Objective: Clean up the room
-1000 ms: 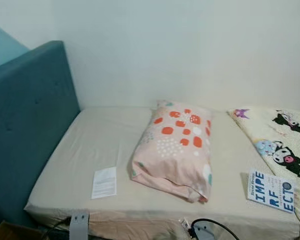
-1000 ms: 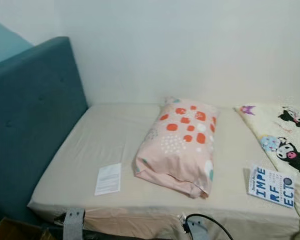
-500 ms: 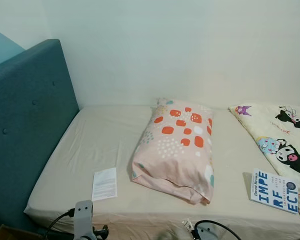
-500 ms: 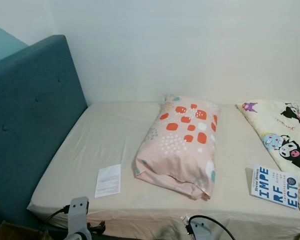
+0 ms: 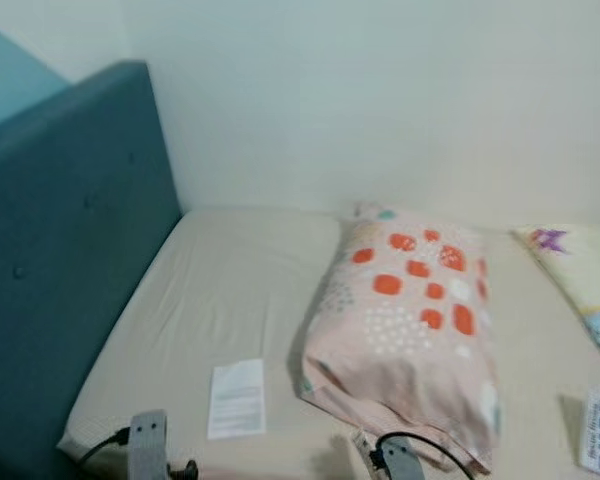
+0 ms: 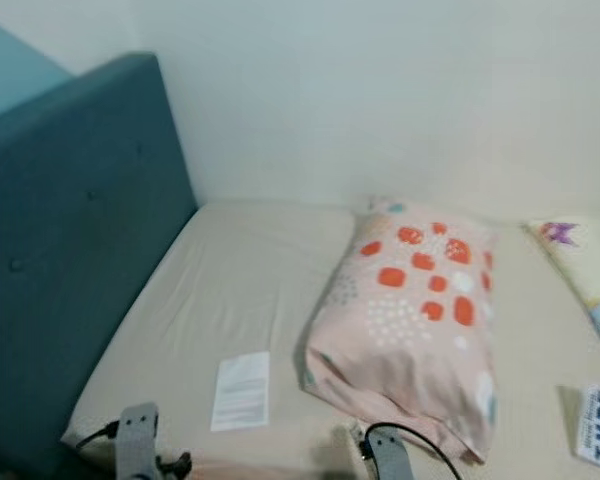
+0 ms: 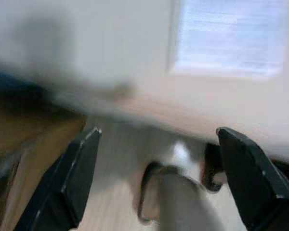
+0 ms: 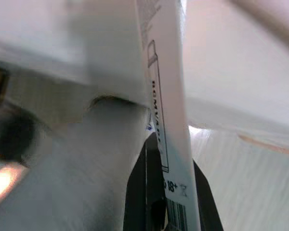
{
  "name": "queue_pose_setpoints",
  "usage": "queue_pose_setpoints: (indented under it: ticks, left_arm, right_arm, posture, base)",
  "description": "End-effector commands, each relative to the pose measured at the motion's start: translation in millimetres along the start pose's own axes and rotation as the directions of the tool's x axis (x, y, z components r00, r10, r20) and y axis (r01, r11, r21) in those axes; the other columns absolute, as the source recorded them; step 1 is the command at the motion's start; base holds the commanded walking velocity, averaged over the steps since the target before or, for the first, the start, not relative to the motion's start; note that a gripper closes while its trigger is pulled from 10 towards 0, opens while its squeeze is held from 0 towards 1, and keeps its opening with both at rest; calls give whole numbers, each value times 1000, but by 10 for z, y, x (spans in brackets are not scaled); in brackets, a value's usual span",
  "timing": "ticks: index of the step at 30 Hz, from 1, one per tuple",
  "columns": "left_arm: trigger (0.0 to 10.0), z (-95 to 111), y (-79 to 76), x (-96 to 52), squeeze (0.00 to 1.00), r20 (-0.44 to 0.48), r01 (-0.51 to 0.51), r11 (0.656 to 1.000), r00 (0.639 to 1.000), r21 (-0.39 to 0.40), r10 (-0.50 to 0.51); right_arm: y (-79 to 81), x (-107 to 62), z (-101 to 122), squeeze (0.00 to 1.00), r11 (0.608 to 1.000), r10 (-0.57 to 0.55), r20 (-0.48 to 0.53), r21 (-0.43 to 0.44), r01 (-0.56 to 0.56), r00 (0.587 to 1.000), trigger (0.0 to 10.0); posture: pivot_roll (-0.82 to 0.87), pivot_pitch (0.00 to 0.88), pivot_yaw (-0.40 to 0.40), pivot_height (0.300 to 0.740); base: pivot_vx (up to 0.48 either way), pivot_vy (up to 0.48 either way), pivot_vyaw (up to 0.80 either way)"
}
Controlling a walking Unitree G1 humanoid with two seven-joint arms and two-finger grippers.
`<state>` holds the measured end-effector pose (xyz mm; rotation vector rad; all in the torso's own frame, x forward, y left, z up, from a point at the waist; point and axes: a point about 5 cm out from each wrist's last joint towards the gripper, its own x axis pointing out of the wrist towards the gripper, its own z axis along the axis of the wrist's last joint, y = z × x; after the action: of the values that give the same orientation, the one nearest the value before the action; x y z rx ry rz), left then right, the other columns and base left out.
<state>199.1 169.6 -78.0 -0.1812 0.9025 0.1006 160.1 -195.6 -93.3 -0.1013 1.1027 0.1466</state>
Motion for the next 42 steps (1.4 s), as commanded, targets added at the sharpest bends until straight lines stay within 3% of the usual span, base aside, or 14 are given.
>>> queue_pose_setpoints:
  ticks: [1,7,15,25,32,42]
  left_arm:
    - [10000,-74,50,-18,0,-18,-11,1000,1000,13,11]
    - [10000,-108,46,-25,0,-23,-10,1000,1000,22,10]
    - [10000,-110,68,-29,0,-20,-17,1000,1000,21,18]
    - [10000,-105,72,-26,0,-26,-24,999,999,24,25]
    - [10000,-126,65,-27,0,-43,-24,999,999,29,25]
    - [10000,-146,74,-29,0,-61,-35,998,997,46,38]
  right_arm:
    - [15,7,31,0,1000,4,2,-6,-4,1000,10000]
    - [9,4,29,0,1000,3,9,-2,-3,1000,10000]
    - [-53,-1,108,0,996,-22,52,91,18,998,10000]
    - [-65,-9,35,0,996,-30,25,82,28,999,10000]
    - [-112,-20,14,0,991,-50,27,129,47,998,10000]
    - [-107,-21,-17,0,988,-54,19,144,51,998,10000]
  posture:
    - [-64,0,-24,694]
    - [-62,0,-27,694]
    - [-61,0,-32,694]
    - [-63,0,-33,694]
    - [-70,0,-25,694]
    - [-70,0,-20,694]
  base:
    - [0,0,0]
    - [0,0,0]
    - [0,0,0]
    - [0,0,0]
    - [0,0,0]
    - [-238,0,0]
